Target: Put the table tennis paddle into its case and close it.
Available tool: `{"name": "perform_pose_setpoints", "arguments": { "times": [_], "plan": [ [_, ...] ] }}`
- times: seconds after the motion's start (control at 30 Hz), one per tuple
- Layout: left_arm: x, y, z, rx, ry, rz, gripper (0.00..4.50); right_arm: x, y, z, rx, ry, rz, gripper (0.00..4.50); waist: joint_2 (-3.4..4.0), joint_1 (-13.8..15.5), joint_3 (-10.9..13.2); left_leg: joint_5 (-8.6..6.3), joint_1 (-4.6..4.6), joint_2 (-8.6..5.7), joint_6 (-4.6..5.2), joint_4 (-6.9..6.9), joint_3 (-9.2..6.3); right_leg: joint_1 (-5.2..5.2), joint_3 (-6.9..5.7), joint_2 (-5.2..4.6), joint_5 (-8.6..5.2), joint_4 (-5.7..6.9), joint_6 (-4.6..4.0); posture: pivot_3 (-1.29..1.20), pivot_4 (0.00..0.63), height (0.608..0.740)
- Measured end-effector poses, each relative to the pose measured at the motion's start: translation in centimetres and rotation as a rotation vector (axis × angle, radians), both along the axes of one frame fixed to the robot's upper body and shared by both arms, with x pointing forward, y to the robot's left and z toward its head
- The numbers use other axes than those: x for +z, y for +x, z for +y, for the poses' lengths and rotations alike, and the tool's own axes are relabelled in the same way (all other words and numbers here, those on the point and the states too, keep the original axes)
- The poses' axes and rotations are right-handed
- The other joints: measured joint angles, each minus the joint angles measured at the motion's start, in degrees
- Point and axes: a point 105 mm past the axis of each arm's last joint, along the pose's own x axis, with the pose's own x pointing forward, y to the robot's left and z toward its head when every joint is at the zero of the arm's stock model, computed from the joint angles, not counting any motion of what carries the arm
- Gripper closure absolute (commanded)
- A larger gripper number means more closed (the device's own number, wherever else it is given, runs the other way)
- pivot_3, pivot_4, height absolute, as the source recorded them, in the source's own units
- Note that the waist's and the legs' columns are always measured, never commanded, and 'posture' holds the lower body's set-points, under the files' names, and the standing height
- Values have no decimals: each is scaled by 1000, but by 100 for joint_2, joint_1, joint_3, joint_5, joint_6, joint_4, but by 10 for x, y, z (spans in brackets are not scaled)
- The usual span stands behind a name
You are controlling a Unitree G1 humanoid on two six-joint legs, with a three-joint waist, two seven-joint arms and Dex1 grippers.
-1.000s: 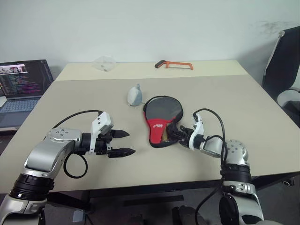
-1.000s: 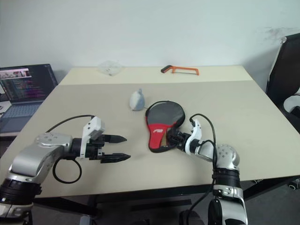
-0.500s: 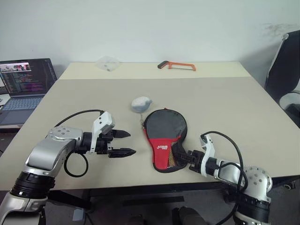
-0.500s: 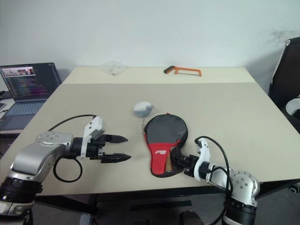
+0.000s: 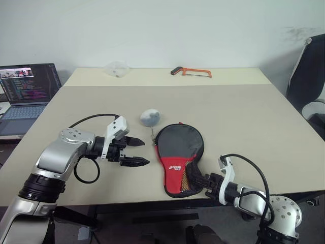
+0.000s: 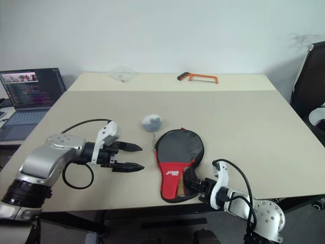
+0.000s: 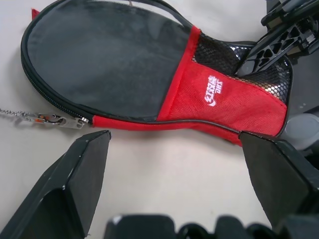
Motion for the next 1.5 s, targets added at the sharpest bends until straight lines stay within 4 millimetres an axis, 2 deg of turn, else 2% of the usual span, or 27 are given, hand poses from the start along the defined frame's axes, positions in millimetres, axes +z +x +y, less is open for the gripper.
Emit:
{"name": "perform_pose_setpoints", "arguments": {
  "times": [0.77,0.9,0.93,1.13,1.23,1.3,1.43,1.5],
  "plan": [
    [-4,3,1,4,2,-8,0,-4,-5,-1,82,-73,-1,4450,-11,7,-7,0,-1,-4,0,2,4,1,5,-4,-4,-1,7,0,150,740],
    [-4,3,0,2,2,-11,0,-7,-7,1,87,-72,20,3449,-14,7,-9,0,-1,-3,0,2,3,1,4,-4,-4,0,7,0,150,740],
    [-4,3,1,3,3,-11,0,-11,-8,1,84,-62,42,3040,-14,6,-9,0,0,-2,0,2,4,1,5,-4,-5,1,7,0,150,740],
    [-4,3,1,5,3,-12,0,-1,-5,2,120,-50,11,1159,-12,-3,-8,1,13,-5,0,9,9,12,13,-3,-3,5,10,0,150,740],
    [-4,4,1,6,2,-13,0,5,-6,-9,151,-86,-25,169,-6,28,-4,1,21,-17,1,17,4,27,10,0,-1,2,16,0,150,740],
    [-4,5,3,18,-1,-17,0,11,-5,-31,154,-192,-73,20,5,74,3,1,19,-36,2,22,5,37,11,-7,-1,-7,32,0,150,740],
    [-4,9,8,56,-8,-23,0,31,2,-100,120,-520,-154,20,14,100,9,-6,3,-39,17,25,13,43,8,-9,15,-56,62,0,150,740],
    [-6,11,7,64,-16,-19,0,47,4,-106,154,-587,-247,20,12,82,7,-8,-2,-21,19,18,2,46,7,-4,15,-72,61,0,150,740]
  ]
}}
